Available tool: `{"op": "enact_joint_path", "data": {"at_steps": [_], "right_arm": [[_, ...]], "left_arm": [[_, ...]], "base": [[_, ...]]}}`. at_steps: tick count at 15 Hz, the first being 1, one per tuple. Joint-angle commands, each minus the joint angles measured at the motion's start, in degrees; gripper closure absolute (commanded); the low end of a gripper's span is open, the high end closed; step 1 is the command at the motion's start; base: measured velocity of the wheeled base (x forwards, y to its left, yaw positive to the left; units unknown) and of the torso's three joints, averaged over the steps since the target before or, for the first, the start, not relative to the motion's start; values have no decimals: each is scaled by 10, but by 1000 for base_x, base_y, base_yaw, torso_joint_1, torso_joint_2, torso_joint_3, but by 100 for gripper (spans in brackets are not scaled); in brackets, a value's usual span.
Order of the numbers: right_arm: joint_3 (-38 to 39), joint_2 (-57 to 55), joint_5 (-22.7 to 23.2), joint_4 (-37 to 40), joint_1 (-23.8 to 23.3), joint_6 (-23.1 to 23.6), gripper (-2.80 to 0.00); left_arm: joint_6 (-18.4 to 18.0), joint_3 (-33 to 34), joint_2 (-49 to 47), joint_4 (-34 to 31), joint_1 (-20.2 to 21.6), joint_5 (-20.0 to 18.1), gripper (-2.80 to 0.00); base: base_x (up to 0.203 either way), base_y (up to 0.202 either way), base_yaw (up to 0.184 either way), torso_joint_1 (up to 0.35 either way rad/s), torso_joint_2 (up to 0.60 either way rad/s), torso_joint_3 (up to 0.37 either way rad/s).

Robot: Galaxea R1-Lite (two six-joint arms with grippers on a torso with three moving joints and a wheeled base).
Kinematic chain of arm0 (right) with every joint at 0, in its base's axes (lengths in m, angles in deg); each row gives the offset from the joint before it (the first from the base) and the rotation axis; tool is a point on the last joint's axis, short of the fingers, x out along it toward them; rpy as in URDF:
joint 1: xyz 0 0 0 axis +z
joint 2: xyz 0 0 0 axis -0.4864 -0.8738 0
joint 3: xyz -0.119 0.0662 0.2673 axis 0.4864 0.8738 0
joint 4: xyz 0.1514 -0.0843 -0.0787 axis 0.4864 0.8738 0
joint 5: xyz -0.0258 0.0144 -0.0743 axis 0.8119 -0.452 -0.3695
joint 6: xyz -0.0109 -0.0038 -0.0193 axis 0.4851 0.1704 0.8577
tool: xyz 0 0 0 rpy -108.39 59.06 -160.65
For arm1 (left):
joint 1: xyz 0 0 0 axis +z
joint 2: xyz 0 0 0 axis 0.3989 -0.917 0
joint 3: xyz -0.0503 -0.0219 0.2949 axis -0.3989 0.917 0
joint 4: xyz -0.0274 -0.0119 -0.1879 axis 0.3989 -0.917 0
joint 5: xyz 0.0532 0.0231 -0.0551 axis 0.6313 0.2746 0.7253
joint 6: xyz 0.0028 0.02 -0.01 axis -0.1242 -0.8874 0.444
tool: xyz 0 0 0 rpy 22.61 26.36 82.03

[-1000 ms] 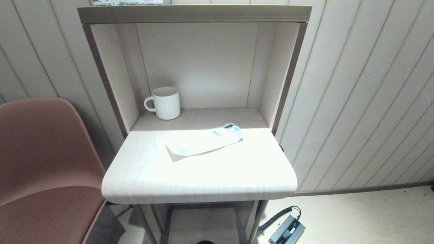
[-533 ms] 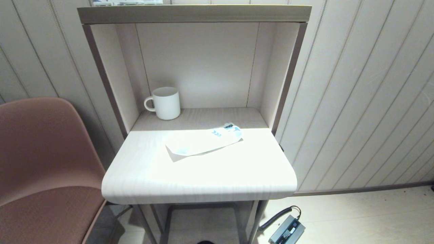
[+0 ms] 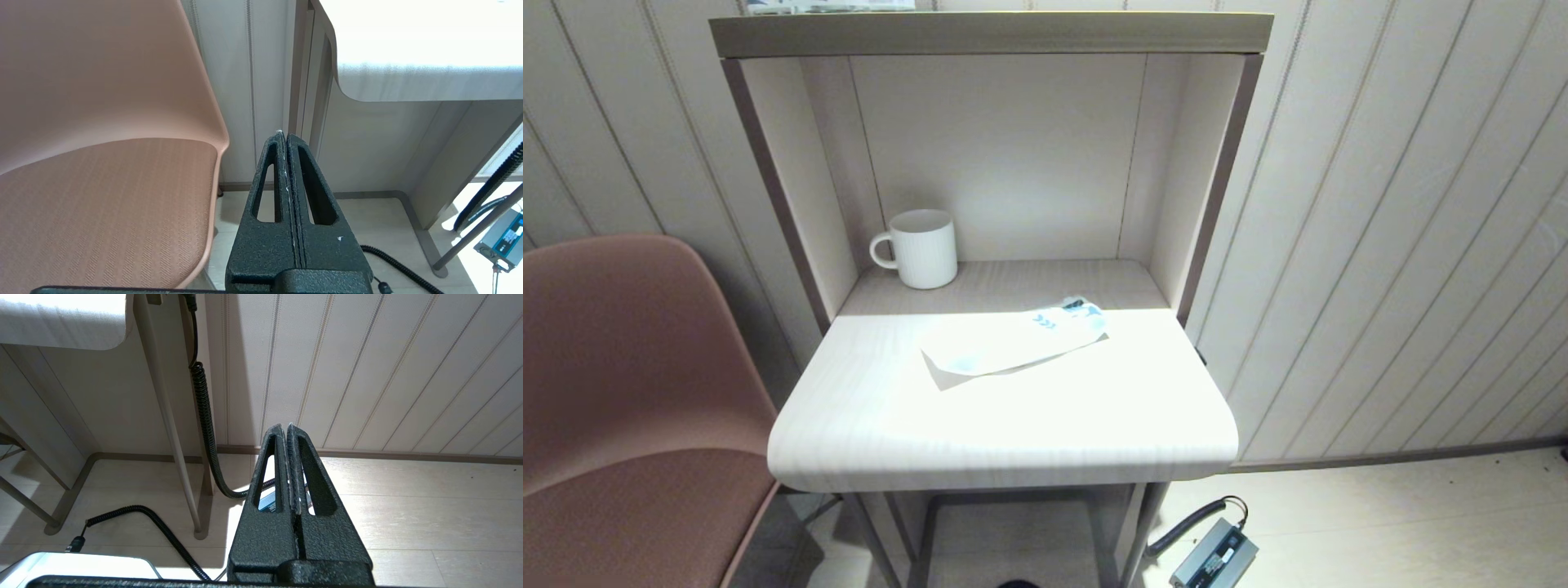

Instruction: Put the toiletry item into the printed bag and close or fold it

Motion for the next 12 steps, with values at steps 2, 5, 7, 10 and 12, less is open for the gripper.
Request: {"op": "enact_joint_path", "data": {"at_steps": [2,5,7,10,12], "right_arm": [[0,-1,0,1,1,0,0],[-1,-1,0,1,0,0,0],[0,-1,0,1,0,0,0],[0,-1,0,1,1,0,0],[0,-1,0,1,1,0,0]], "left_arm": [[-29,2,-1,5,0,-7,0],[-43,2,-1,5,0,-7,0],[-42,2,-1,5,0,-7,0],[-19,2,0,8,0,-4,0],[-10,2,0,8,0,-2,0]], "base": [[0,0,0,0,0,0],[0,0,0,0,0,0],[0,0,0,0,0,0],[0,0,0,0,0,0],[0,0,0,0,0,0]]}}
